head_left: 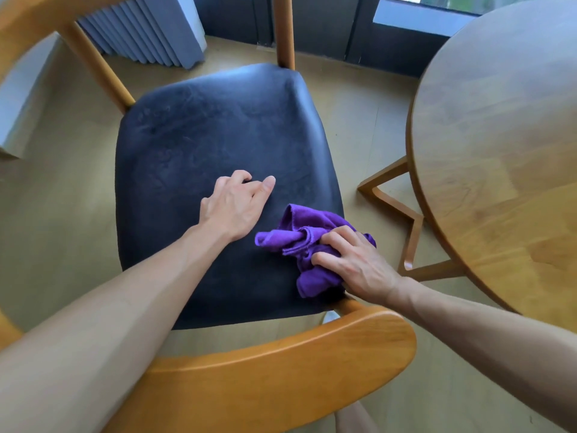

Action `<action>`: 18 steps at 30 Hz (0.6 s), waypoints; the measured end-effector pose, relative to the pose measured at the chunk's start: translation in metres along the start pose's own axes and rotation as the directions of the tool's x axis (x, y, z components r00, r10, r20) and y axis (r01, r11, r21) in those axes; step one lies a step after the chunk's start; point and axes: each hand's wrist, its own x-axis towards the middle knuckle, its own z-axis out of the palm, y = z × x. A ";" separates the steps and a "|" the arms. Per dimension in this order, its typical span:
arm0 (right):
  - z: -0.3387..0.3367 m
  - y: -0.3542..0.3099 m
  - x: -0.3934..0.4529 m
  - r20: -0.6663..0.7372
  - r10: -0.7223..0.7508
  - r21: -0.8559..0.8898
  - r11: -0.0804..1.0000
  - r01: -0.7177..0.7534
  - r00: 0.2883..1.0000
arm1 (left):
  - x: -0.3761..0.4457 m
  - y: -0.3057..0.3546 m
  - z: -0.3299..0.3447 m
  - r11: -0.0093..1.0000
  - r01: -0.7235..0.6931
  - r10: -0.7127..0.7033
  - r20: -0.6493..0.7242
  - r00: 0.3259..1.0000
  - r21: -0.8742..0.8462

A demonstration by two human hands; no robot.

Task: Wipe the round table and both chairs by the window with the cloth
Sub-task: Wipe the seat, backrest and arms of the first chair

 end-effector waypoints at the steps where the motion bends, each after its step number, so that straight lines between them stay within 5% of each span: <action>1: 0.003 -0.002 0.000 -0.014 0.026 0.001 1.000 -0.026 1.000 | 0.000 -0.001 0.001 1.000 0.005 -0.005 -0.007 1.000 -0.014; 5: 0.009 -0.002 0.010 -0.127 0.220 0.060 0.975 -0.214 0.967 | -0.002 -0.002 -0.001 0.993 0.037 -0.041 -0.036 0.999 -0.109; 10: 0.009 0.015 0.046 -0.273 0.471 0.206 0.880 -0.428 0.839 | 0.000 -0.005 -0.007 0.969 0.128 -0.140 -0.042 0.989 -0.209; 16: -0.020 0.072 0.140 -0.200 0.792 0.432 0.600 -0.673 0.577 | -0.006 -0.002 -0.003 0.964 0.149 -0.162 -0.042 0.986 -0.218; 18: -0.029 0.083 0.168 -0.162 0.799 0.450 0.583 -0.677 0.580 | -0.006 -0.003 -0.001 0.956 0.155 -0.169 -0.039 0.985 -0.248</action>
